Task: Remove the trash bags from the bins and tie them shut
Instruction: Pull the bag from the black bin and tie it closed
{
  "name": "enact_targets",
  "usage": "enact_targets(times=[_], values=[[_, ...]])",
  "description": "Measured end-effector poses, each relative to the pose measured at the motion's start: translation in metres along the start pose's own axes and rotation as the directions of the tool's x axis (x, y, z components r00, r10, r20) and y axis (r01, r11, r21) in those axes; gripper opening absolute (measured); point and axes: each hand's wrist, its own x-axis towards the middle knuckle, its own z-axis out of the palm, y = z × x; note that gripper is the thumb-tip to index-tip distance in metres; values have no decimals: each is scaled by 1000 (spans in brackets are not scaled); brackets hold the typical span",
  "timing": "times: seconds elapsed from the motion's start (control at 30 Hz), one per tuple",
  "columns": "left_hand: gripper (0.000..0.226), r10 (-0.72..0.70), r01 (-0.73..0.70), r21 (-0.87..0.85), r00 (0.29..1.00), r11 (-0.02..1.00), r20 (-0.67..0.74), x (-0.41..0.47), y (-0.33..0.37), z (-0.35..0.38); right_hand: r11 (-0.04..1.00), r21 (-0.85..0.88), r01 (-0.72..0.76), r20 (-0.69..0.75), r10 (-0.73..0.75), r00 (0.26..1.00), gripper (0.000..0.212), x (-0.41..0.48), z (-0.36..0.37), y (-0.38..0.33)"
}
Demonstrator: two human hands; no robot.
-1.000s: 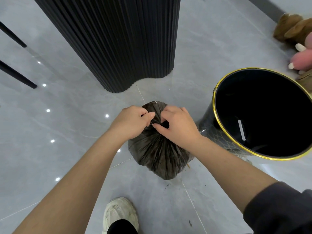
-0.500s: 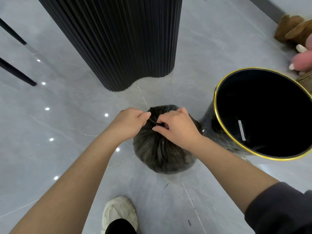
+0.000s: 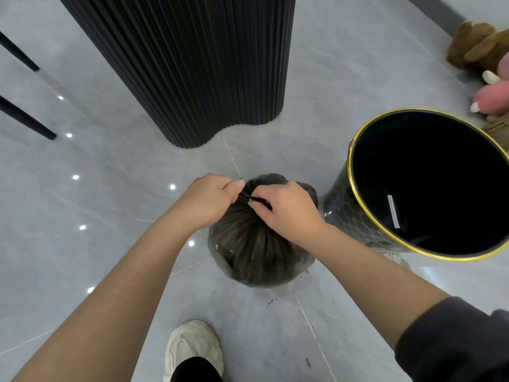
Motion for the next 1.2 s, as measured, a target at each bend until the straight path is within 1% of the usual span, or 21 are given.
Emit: enact_targets(times=[0.1, 0.2, 0.3, 0.4, 0.47, 0.53, 0.6, 0.63, 0.73, 0.8, 0.87, 0.9, 0.93, 1.0, 1.03, 1.07, 1.1, 1.13, 1.2], values=[[41, 43, -43, 4, 998, 999, 49, -1, -6, 1, 998, 29, -59, 1, 59, 998, 20, 0, 2, 3], [37, 113, -122, 75, 987, 990, 116, -6, -19, 10, 987, 66, -146, 37, 144, 989, 19, -2, 2, 6], [30, 203, -211, 69, 974, 975, 103, -10, -35, 22, 970, 114, -214, 38, 211, 977, 15, -3, 2, 7], [30, 270, -271, 13, 961, 963, 66, -9, -48, 32, 944, 229, -236, -19, 247, 969, 8, -4, 4, 7], [30, 273, -270, -63, 961, 961, 50, -8, -51, 38, 896, 378, -234, -58, 275, 960, 8, -4, 5, 7], [31, 242, -230, -188, 969, 955, 42, -5, -53, 39, 797, 538, -274, -44, 351, 935, 8, -4, 5, 5], [31, 221, -200, -301, 975, 932, 37, -1, -53, 38, 710, 607, -356, 0, 447, 894, 7, 0, 5, 3], [29, 240, -224, -294, 971, 929, 16, 0, -54, 38, 669, 620, -409, 40, 494, 868, 7, 2, 5, 2], [26, 335, -343, -93, 938, 935, -86, 2, -57, 47, 520, 656, -547, 165, 608, 776, 6, 8, 5, -2], [25, 377, -380, -7, 918, 925, -126, 2, -60, 53, 419, 682, -600, 230, 655, 719, 7, 11, 4, -4], [28, 405, -398, 78, 904, 914, -133, 1, -63, 60, 318, 708, -631, 284, 689, 667, 11, 13, 3, -5], [29, 418, -406, 110, 898, 907, -139, 0, -64, 63, 287, 710, -643, 303, 699, 648, 13, 14, 2, -5], [30, 429, -410, 141, 890, 901, -153, -1, -64, 66, 280, 703, -654, 317, 701, 640, 14, 14, 1, -5], [30, 450, -415, 205, 875, 887, -176, -4, -63, 71, 288, 687, -667, 332, 693, 640, 13, 15, 0, -6], [30, 461, -420, 226, 869, 879, -179, -4, -62, 73, 272, 689, -672, 345, 692, 634, 13, 16, -1, -6], [29, 475, -428, 247, 862, 869, -179, -5, -61, 74, 229, 701, -675, 370, 693, 619, 11, 16, -1, -6], [29, 493, -438, 271, 851, 857, -182, -5, -61, 75, 158, 719, -677, 409, 691, 595, 10, 17, -2, -5], [29, 511, -446, 299, 839, 843, -188, -4, -61, 75, 66, 731, -679, 464, 682, 565, 9, 19, -2, -6], [30, 540, -450, 368, 819, 814, -193, -4, -62, 76, -151, 723, -674, 594, 635, 494, 10, 21, -3, -6]])
